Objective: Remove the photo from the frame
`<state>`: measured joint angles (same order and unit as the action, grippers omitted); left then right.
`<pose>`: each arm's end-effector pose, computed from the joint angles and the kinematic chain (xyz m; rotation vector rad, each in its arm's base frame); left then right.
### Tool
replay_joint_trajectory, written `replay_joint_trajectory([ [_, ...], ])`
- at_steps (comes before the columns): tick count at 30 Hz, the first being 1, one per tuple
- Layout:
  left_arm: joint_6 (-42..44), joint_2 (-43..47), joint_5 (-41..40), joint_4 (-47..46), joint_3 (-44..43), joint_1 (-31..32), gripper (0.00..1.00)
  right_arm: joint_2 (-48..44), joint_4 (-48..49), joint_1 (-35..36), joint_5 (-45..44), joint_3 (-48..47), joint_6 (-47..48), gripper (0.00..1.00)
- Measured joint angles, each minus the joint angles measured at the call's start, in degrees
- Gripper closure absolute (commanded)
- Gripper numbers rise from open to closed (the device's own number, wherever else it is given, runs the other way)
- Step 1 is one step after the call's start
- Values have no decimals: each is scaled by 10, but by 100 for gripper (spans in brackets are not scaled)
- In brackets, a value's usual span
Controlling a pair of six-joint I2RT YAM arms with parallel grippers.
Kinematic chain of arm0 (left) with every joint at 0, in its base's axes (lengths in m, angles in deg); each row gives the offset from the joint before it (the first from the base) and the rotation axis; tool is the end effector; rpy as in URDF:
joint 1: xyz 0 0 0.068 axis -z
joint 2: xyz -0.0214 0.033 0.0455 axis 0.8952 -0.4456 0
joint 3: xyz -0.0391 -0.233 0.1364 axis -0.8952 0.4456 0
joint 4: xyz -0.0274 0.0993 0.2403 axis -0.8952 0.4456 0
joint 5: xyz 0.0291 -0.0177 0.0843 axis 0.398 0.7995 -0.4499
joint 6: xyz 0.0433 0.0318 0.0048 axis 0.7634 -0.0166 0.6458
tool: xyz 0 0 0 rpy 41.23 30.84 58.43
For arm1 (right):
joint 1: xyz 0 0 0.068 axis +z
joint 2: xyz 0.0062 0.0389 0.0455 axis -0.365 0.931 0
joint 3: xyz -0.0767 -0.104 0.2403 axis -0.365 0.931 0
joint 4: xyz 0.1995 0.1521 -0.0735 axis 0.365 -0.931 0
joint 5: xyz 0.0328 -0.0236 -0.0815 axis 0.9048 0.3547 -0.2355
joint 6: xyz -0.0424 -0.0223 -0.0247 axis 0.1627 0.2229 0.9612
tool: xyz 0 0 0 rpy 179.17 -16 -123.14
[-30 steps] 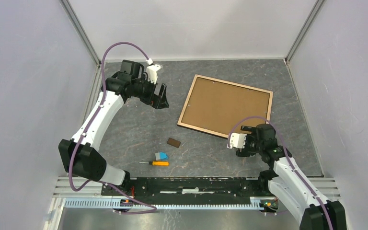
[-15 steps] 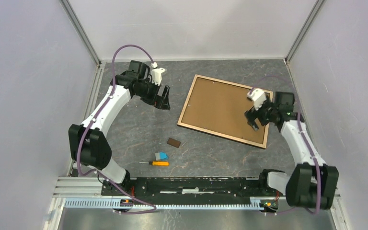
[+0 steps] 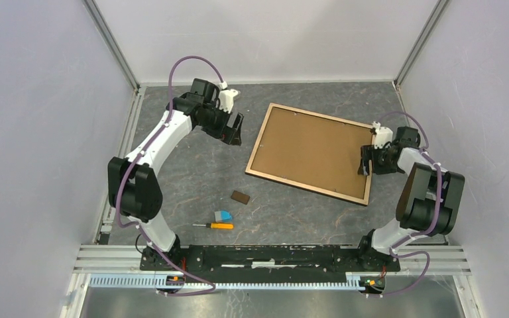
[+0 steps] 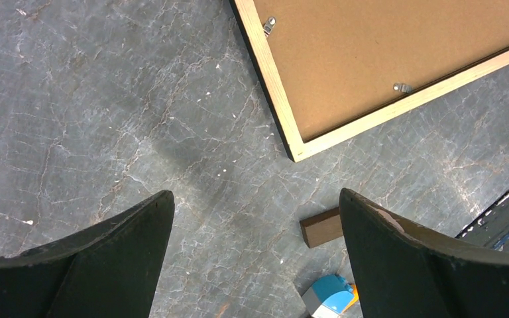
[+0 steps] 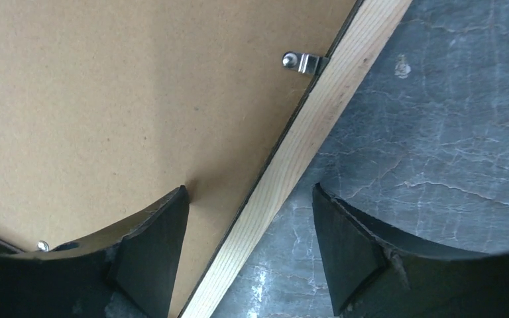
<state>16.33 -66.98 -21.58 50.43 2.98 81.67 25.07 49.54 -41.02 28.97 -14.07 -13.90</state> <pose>0.3448 -0.1271 0.2953 0.7661 2.4304 -0.5474 0.2781 -0.0859 0.1619 -0.1221 2.6036 0.2446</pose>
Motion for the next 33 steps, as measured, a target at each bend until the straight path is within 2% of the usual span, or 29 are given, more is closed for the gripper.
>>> replay_joint_trajectory([
  [3,0,0,-7,-1,0,2,0,5,12,0,-1,-1,-13,42],
  [9,-5,0,-28,-1,0,2,0,17,26,-15,-6,-10,-21,75],
  [12,-5,1,-41,-1,0,2,0,34,27,-36,5,-27,-19,84],
  [16,-5,2,-54,-1,1,2,0,52,29,-76,15,-45,8,90],
  [21,-5,7,-62,-1,2,2,0,72,12,-139,38,-68,79,92],
  [25,-5,11,-69,0,5,2,0,75,-3,-179,54,-73,141,98],
  [33,-5,12,-71,0,7,2,0,30,35,-191,58,-10,203,100],
])
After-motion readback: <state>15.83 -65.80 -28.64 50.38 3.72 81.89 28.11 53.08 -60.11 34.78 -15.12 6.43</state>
